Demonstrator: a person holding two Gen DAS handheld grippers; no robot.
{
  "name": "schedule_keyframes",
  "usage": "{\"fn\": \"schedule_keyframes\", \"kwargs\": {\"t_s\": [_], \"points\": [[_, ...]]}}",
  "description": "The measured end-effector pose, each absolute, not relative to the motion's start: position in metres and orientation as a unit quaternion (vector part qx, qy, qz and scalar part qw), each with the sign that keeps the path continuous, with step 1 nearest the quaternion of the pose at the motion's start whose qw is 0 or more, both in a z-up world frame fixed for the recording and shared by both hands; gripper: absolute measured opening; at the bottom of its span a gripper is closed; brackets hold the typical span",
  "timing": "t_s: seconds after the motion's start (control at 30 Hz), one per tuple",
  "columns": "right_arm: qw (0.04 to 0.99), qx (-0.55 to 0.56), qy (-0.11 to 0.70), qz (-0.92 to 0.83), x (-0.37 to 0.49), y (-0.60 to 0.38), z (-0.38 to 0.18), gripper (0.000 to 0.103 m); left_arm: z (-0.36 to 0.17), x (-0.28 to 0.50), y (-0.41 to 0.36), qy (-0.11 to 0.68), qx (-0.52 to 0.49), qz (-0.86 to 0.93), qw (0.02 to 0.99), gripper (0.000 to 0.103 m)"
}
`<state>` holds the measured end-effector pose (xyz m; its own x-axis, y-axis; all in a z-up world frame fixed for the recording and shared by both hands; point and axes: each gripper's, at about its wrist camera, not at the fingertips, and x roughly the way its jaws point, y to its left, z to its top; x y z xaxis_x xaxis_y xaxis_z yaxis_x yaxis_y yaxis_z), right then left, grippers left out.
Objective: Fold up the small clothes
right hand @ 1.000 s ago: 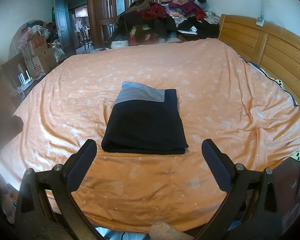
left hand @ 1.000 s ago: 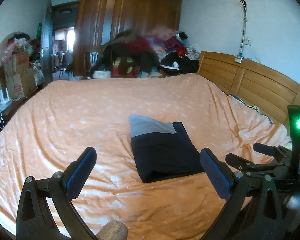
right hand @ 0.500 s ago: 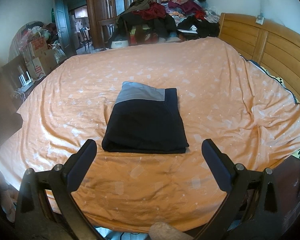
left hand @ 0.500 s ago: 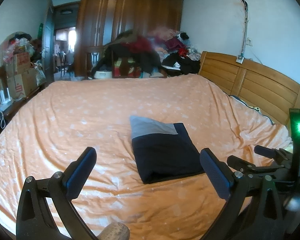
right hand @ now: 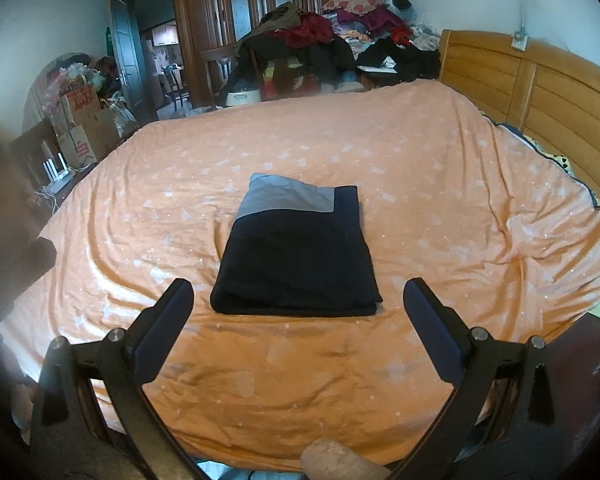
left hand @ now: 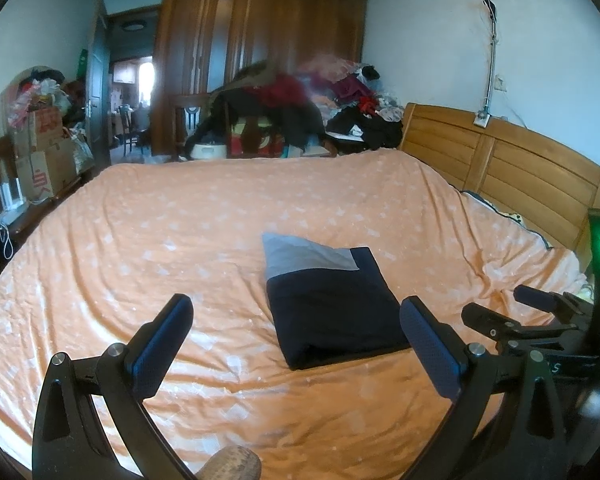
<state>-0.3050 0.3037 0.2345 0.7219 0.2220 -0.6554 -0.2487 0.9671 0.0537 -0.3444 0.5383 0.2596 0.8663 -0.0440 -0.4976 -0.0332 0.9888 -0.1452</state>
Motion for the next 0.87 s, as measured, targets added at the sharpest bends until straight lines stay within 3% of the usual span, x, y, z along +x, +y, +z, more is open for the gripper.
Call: {"fn": "schedule_keyframes", "kwargs": {"t_s": [0.87], "points": [[0.925,-0.004,0.352,0.140,-0.298,0.305,0.237,0.103,0.259,-0.342,0.554,0.266,-0.062,-0.010,0.962,0.103]]}}
